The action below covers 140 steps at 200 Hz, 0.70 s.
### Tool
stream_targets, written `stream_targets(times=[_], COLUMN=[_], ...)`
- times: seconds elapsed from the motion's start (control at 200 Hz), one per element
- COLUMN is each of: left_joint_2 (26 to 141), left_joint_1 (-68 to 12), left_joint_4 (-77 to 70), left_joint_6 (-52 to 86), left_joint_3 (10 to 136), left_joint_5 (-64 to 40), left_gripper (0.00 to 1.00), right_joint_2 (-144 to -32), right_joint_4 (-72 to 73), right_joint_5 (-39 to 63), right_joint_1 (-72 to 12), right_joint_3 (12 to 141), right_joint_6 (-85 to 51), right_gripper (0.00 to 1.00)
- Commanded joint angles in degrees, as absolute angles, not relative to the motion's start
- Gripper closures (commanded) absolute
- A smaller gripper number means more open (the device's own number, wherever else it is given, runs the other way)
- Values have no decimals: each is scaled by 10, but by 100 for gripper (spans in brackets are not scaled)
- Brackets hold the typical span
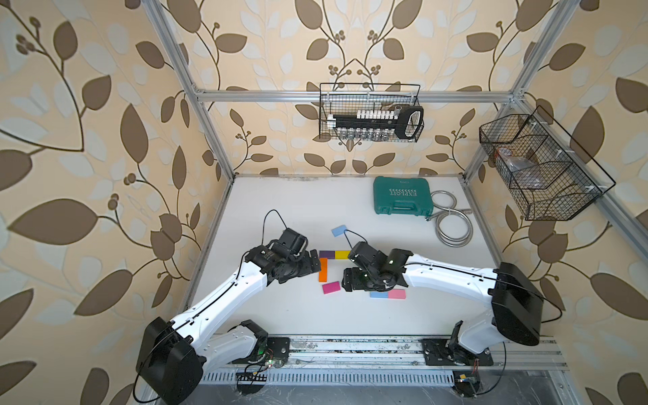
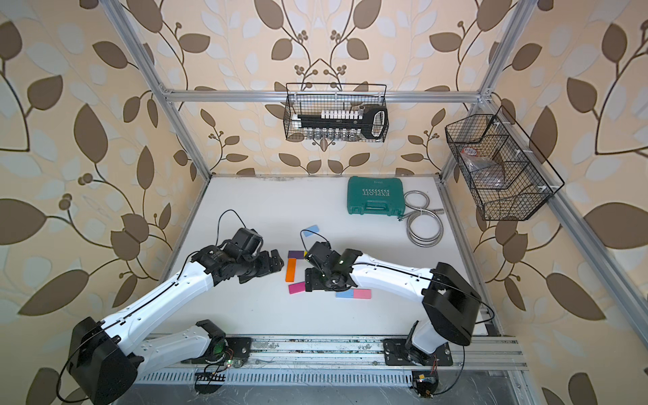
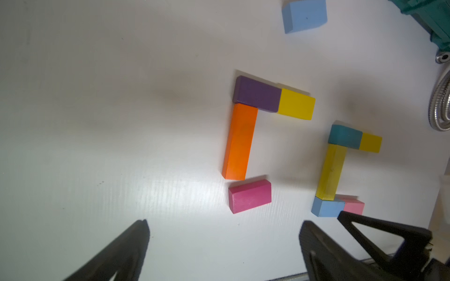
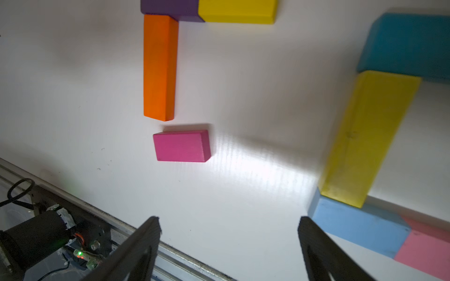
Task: Assemble the letter c with building blocks
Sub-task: Assemble the building block at the center of the board.
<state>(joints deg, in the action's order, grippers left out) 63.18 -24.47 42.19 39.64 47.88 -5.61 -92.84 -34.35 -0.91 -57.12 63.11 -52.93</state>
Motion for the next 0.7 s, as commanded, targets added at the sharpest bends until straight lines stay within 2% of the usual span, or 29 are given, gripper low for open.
stream_targets(times=[0.0, 0.115, 0.28, 0.48, 0.695], left_joint_2=[651, 678, 714, 730, 734], left_joint_1=[-168, -101, -53, -5, 10], left_joint_4=[451, 444, 437, 425, 421], left_joint_6=[334, 318, 309, 301, 300], left_joint_3=[507, 520, 530, 526, 526], left_joint_5=[-115, -146, -172, -209, -227], left_gripper=[1, 1, 1, 1, 1], right_joint_2=[-994, -1071, -1151, -1202, -1224], right_joint_4=[-402, -451, -499, -523, -526], right_joint_5=[-60, -84, -103, -115, -123], right_joint_1=[-601, -626, -649, -655, -654], right_joint_3=[713, 795, 877, 915, 923], right_joint_6=[-541, -553, -569, -561, -545], right_gripper=[12, 11, 10, 9, 10])
